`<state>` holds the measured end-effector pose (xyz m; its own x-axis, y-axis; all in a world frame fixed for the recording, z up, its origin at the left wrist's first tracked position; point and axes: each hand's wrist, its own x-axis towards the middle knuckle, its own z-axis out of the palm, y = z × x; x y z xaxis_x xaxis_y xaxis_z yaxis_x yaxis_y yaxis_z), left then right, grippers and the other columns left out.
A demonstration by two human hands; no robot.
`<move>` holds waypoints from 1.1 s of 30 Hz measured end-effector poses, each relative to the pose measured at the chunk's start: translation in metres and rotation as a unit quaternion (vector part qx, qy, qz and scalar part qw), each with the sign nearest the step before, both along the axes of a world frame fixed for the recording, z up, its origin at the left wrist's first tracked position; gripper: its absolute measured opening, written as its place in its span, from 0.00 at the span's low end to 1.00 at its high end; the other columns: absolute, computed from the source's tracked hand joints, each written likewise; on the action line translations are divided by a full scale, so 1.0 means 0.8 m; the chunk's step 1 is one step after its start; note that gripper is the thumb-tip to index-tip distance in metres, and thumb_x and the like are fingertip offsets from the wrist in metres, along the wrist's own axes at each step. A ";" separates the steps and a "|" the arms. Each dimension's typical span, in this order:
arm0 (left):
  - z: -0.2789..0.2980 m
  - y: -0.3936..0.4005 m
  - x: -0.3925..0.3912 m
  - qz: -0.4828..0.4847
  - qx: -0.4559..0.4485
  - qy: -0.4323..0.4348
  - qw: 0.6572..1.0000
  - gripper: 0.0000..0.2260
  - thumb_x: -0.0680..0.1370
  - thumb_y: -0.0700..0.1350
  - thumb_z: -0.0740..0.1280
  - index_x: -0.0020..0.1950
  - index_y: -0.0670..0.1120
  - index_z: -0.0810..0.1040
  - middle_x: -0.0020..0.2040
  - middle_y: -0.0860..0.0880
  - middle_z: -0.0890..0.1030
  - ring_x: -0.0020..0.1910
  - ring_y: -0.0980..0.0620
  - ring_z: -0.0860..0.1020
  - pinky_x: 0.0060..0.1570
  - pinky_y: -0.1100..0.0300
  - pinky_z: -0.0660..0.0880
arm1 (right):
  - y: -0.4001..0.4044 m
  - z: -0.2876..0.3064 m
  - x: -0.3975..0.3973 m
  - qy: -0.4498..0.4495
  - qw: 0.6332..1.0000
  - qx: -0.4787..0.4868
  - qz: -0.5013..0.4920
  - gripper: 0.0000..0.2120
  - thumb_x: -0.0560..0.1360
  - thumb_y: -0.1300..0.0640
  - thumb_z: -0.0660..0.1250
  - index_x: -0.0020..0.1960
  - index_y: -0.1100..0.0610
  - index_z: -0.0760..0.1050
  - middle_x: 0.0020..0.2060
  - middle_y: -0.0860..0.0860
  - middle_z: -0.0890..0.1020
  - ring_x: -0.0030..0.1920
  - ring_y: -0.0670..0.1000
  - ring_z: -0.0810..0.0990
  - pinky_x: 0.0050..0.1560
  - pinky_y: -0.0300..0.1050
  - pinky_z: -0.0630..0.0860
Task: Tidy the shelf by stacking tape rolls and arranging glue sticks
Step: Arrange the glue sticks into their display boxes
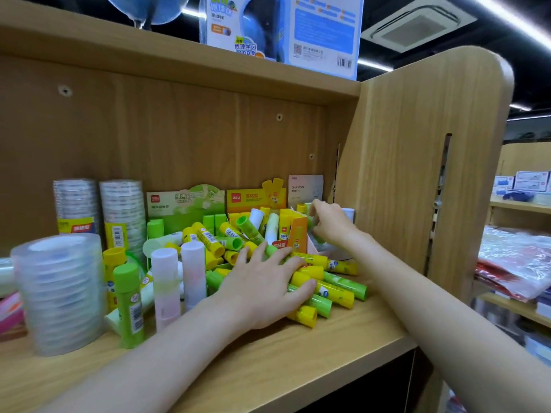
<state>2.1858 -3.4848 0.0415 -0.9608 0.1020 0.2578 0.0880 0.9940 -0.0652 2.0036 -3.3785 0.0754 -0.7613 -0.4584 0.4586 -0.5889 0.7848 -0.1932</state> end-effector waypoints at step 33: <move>0.000 0.000 -0.002 0.002 -0.009 0.013 1.000 0.26 0.78 0.64 0.45 0.74 0.57 0.56 0.76 0.54 0.56 0.74 0.45 0.52 0.72 0.45 0.49 | 0.102 0.011 0.106 -0.026 0.992 0.121 0.028 0.07 0.70 0.57 0.71 0.48 0.54 0.80 0.38 0.47 0.77 0.43 0.48 0.76 0.43 0.40 0.71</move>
<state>2.1844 -3.4849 0.0416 -0.9541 0.1041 0.2810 0.0830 0.9928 -0.0860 2.0881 -3.2969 0.0844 -0.7515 -0.5920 0.2910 -0.6266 0.7786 -0.0343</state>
